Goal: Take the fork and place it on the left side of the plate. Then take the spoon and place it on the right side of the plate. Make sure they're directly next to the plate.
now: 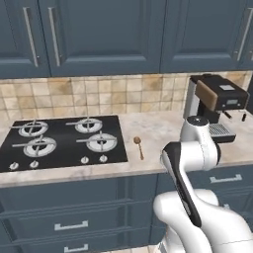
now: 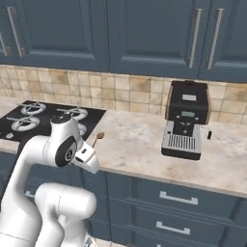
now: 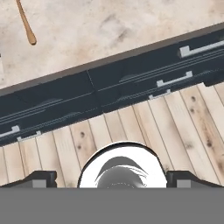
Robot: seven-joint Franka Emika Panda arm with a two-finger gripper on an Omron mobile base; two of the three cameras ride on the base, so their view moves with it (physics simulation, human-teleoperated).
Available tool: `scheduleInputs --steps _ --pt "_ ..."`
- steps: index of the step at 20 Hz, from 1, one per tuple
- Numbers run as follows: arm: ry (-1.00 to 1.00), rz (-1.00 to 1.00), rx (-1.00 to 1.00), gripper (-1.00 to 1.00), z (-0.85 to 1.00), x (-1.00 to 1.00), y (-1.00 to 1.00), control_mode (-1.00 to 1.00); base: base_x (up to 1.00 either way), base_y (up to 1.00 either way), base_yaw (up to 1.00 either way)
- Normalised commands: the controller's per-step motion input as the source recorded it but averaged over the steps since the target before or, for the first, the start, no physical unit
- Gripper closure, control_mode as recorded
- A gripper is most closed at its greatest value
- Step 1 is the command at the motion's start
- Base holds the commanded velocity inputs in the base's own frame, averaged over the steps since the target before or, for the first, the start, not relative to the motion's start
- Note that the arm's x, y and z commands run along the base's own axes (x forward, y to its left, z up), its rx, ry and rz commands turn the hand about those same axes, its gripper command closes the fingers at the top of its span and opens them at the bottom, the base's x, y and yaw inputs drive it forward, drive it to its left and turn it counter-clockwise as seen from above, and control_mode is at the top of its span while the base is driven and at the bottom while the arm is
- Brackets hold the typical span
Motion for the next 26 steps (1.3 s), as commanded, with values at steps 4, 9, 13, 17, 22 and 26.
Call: scheduleInputs --steps 4,9,13,17,22,26 --pt "0.00 0.00 0.00 -1.00 0.00 0.00 0.00 1.00 0.54 0.00 0.00" --pt "0.00 0.00 0.00 -1.00 0.00 0.00 0.00 1.00 0.51 0.00 -0.02" --pt "0.00 0.00 0.00 -1.00 0.00 0.00 0.00 1.00 0.35 0.00 -0.02" --pt "0.00 0.00 0.00 -1.00 0.00 0.02 0.00 -1.00 0.19 0.01 -0.01" --pt "0.00 0.00 0.00 -1.00 -0.02 0.20 0.06 -1.00 0.00 0.00 0.00" --pt "-0.02 0.04 0.00 -1.00 -0.23 0.47 0.20 -1.00 0.00 0.00 0.00"
